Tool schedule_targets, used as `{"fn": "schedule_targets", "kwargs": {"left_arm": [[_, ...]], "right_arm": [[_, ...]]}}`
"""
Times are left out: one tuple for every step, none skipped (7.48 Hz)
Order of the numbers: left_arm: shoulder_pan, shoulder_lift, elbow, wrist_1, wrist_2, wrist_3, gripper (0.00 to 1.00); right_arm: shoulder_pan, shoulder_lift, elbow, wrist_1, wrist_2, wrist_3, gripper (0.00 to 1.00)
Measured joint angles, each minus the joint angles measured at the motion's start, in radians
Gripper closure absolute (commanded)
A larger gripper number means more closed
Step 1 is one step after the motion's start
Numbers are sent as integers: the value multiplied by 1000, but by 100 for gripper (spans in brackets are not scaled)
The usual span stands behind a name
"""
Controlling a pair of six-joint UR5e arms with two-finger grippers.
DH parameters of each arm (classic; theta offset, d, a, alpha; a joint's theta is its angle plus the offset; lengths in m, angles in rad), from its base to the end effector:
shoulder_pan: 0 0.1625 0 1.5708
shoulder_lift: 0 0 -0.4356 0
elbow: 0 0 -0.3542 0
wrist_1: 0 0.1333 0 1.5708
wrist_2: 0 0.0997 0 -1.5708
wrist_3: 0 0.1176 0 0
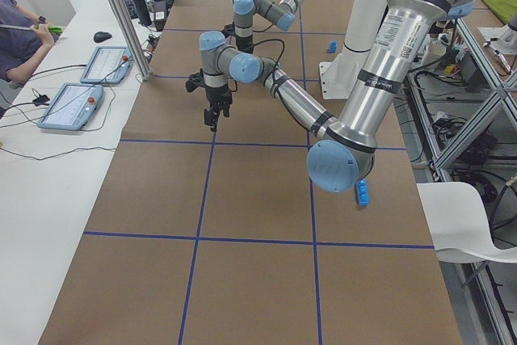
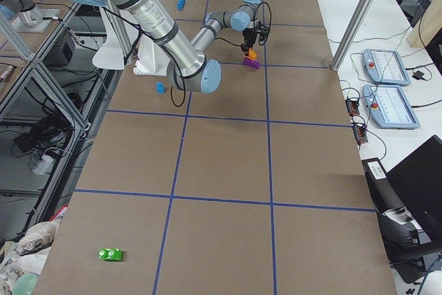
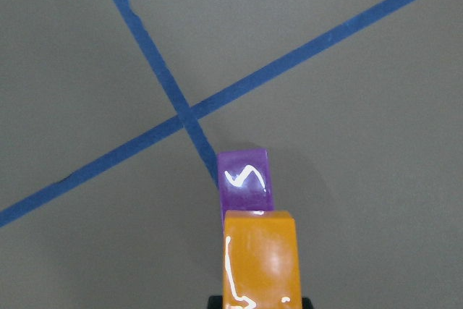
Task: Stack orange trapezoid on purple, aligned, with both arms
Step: 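Lower the orange block onto the purple block, aligning their edges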
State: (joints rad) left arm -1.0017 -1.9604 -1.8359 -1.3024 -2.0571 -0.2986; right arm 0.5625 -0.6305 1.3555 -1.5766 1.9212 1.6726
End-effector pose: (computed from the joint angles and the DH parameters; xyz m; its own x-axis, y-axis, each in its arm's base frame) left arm 0.2454 -0.5291 0.4085 0.7679 0.3675 -0.5246 -0.2859 0.9296 0.2327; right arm -0.5974 -0.4864 0.2018 0.6017 0.4921 0.6291 -0.3727 0.8696 -0.3239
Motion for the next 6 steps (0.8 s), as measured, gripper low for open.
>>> {"fn": "schedule_targets", "kwargs": {"left_arm": [[0,0,1,0,0,0,0],[1,0,2,0,0,1,0],[1,0,3,0,0,1,0],[1,0,4,0,0,1,0],[2,0,6,0,0,1,0],[2,-1,7,0,0,1,0]], "right_arm": [[0,0,-2,4,-1,0,100],[-1,0,-7,16,-3,0,100],[-3,0,-16,33,-3,2,100],[-3,1,-23,42,-4,3,100],[-4,0,-27,47,-4,4,100],[-4,0,-28,48,-4,4,100]]}}
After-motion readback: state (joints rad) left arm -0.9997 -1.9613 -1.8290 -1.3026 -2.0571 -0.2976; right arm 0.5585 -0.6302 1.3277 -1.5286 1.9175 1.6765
